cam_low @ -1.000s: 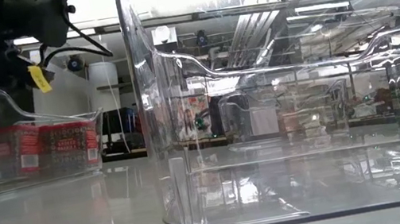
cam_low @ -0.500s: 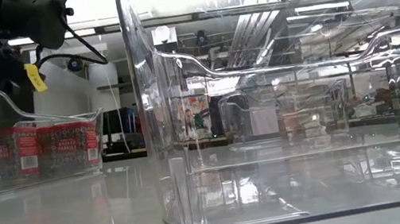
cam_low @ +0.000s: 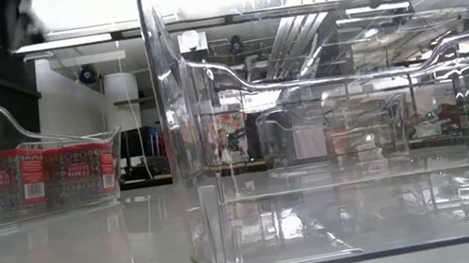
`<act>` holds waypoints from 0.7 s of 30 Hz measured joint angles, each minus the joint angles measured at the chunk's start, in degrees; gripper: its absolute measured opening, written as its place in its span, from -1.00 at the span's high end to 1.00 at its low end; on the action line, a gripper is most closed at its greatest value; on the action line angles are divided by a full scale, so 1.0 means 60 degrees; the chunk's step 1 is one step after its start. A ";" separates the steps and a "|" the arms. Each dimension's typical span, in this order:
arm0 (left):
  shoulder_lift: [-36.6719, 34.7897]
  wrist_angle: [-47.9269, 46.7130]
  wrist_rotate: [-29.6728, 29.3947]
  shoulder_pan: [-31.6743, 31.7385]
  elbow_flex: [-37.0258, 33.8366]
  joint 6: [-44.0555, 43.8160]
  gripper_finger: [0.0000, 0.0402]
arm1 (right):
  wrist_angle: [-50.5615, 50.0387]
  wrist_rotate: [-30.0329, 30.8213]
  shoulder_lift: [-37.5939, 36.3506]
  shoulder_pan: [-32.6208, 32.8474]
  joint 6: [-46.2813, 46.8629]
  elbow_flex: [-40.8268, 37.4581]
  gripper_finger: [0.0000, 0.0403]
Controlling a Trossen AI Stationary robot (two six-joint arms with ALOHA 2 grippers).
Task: Sort spices by type
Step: Put the red seasoning can into the middle left transparent bin
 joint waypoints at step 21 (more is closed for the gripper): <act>0.0082 0.7104 -0.2297 0.0934 0.0122 0.1213 1.00 | 0.4266 -0.5069 0.0031 0.5752 0.7904 -0.4924 0.98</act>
